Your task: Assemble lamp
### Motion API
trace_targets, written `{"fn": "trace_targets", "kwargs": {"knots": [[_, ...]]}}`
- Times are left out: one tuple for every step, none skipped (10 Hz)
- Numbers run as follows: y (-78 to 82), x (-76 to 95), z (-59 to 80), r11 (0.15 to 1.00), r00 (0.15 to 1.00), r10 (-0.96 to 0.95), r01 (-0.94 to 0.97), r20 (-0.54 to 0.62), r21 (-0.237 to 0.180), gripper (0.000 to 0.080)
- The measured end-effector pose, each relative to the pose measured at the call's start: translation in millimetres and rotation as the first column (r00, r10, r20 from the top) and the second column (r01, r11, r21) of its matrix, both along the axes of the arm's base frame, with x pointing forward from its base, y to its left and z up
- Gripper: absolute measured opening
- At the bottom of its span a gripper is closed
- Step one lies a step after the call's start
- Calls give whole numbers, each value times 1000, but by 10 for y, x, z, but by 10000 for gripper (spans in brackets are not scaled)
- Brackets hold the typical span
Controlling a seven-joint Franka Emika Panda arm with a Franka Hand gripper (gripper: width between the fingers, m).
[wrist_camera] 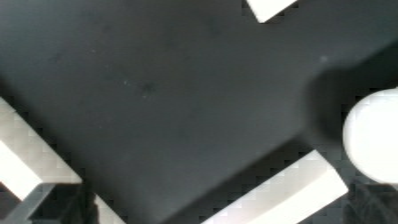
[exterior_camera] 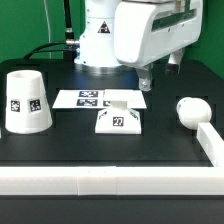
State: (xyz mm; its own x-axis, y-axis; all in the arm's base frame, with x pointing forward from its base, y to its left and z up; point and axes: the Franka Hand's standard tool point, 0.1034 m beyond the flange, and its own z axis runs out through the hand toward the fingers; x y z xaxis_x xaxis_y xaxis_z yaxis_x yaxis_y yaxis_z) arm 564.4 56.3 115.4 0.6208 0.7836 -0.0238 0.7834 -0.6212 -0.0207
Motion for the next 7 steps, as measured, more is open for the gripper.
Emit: {"fn": "trace_targets", "kwargs": {"knots": [[0,0,0,1000,1000,0,0,0,0,699],[0,0,0,1000,1000,0,0,0,0,699],[0,0,0,1000,1000,0,0,0,0,699],[0,0,0,1000,1000,0,0,0,0,699],[-11,-8,-9,1000,1000,-1,1,0,0,699],[-110,-95,-65,1000,1000,-5,5,26,1,699],[-239,-317,-139,1000,1000,-23,23,18,-4,699]]}}
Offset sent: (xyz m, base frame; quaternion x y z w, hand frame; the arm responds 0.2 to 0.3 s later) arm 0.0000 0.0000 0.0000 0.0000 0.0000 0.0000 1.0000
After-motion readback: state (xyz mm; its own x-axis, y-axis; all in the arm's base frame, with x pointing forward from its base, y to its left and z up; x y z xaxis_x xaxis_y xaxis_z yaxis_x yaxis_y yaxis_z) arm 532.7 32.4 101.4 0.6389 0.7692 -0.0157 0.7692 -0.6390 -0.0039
